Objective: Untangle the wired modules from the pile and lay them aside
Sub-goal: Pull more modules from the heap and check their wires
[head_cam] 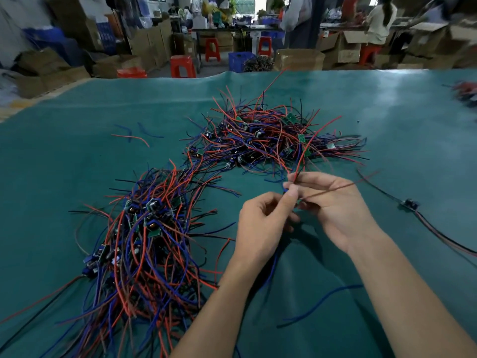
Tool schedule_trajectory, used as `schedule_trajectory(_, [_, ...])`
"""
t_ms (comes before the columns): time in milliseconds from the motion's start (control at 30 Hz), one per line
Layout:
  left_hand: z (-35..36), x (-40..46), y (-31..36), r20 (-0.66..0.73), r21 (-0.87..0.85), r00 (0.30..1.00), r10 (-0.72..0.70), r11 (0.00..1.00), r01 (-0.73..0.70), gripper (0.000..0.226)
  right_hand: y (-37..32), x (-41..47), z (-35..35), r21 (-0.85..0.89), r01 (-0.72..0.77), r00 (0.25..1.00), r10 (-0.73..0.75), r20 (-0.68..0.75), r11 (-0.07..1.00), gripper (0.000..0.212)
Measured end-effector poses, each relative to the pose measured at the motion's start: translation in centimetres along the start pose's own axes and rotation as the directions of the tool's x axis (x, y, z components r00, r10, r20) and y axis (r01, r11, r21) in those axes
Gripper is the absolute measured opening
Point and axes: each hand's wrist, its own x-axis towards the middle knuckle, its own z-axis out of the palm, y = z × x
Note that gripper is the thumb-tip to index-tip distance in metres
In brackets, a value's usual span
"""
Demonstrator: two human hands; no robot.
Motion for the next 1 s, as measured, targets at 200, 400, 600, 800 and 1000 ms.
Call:
schedule_trajectory(200, [-0.1,0.1,0.0,0.005,0.028,1.000,-0.022,0.999,0.022,0.011,0.2,0.1,-0.5,-0.162,0.103,0.992,-0.113,-0.051,0.981,0.014])
schedule_trajectory(400, [-0.1,0.3,-0.5,0.022,0.099,1.000,0.002,0.995,-0.005,0.020,0.5,0.6,-1.0,-0.245,0.206,0.943,-0.260,-0.210,0.947,0.014])
schedule_trajectory(600, [0.0,0.0,-0.4,0.088,0.150,0.995,-0.036,0.988,0.022,0.024,-0.4,1.3,-3.3,-0.314,0.290,0.789,-0.412,-0.457,0.904,0.016])
schedule_trajectory(800, [0.2,0.1,-0.4,0.022,0.163,1.000,-0.007,0.987,0.003,0.021,-1.2,1.4,-6.0,-0.151,0.333,0.507,-0.312,-0.803,0.931,0.015])
schedule_trajectory(1000, [0.1,0.3,-0.7,-0.056,0.099,0.998,0.007,0.995,-0.002,0.019,0.0,1.0,-2.9,-0.331,-0.063,0.946,-0.049,-0.319,0.942,0.016])
